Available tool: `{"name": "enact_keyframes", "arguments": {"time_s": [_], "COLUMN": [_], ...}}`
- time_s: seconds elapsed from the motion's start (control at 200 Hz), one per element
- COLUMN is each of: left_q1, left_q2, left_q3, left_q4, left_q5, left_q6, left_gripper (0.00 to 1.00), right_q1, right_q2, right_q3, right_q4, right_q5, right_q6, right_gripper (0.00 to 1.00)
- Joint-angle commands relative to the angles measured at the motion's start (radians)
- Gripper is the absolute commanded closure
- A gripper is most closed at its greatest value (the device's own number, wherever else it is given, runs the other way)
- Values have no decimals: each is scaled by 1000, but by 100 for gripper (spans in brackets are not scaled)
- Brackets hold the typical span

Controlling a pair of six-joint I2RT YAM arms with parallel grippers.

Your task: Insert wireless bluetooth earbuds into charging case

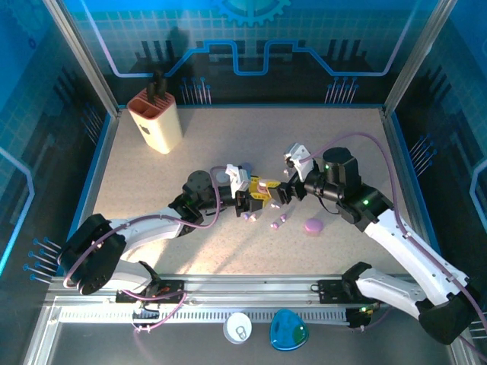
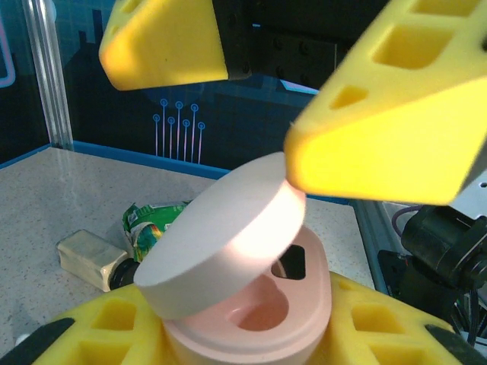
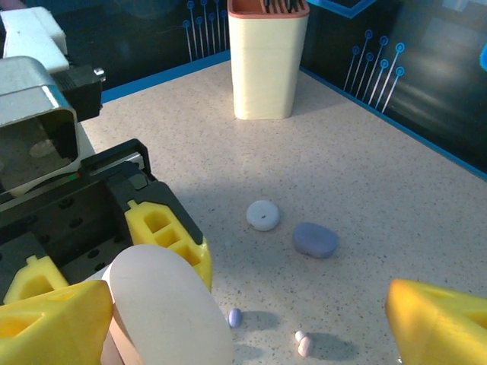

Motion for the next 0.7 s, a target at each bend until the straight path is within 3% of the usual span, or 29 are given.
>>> {"name": "enact_keyframes", "arguments": {"time_s": [0.0,0.175,0.695], "left_q1": [-3,-3,9], "left_q2": [-37,-44,-48], "left_q3": [-12,-16,-33], "left_q4": [38,39,53], "left_q5": [56,69,33], "left_q6": [23,17,14], "left_gripper": [63,63,64], "right_q1": [3,2,1], "right_q2": [5,38,-74], "right_q3": [12,40,-13], "right_q4": [2,2,81], "right_q5": [91,108,-90], "right_q6": [14,39,56], "right_gripper": [7,9,6]}}
